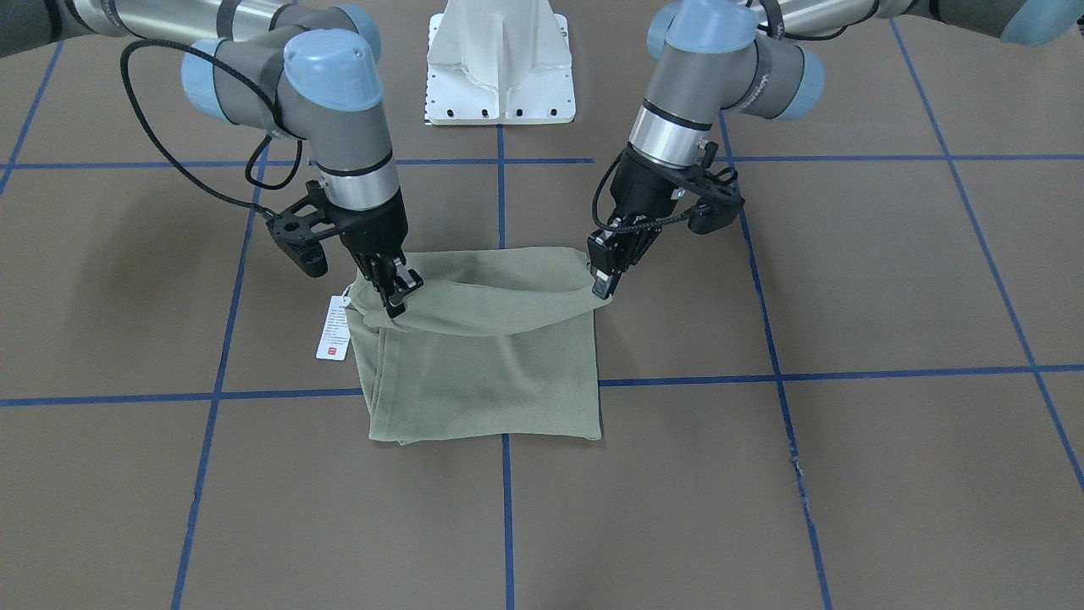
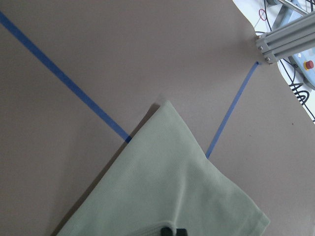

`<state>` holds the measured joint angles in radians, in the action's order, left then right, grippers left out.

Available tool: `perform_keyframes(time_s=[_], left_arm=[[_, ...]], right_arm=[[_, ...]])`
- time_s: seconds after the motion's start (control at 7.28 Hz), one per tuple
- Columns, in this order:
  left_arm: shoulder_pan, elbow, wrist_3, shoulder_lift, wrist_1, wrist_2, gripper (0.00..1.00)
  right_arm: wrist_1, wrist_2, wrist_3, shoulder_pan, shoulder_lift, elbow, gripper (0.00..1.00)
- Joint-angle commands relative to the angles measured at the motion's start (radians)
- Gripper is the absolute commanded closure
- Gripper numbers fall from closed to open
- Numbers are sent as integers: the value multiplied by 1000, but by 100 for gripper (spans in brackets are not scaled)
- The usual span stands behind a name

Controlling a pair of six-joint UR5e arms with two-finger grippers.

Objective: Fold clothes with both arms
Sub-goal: 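Lift the near edge with both grippers and fold it away from the robot, then release the shirt and raise both grippers away from it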

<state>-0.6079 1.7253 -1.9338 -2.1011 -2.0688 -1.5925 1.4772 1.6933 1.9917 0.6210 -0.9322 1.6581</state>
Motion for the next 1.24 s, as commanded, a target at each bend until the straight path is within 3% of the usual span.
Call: perform_keyframes(time_s=[0.0, 0.14, 0.27, 0.69, 1.1], left_arm=[[-39, -203, 64, -61, -131, 5, 100], [-46, -348, 135, -118, -227, 16, 53], [-85, -488, 257, -147, -396, 55, 38], [-138, -487, 303, -146, -407, 39, 39], [-226, -347, 341, -52, -399, -208, 43]], right_arm=[[-111, 26, -72, 32, 47, -174, 97], [-126, 70, -194, 60, 83, -254, 29], [-156, 95, -346, 107, 146, -362, 0], [-161, 180, -614, 215, 125, -385, 0], [-166, 186, -619, 183, 82, -307, 1]])
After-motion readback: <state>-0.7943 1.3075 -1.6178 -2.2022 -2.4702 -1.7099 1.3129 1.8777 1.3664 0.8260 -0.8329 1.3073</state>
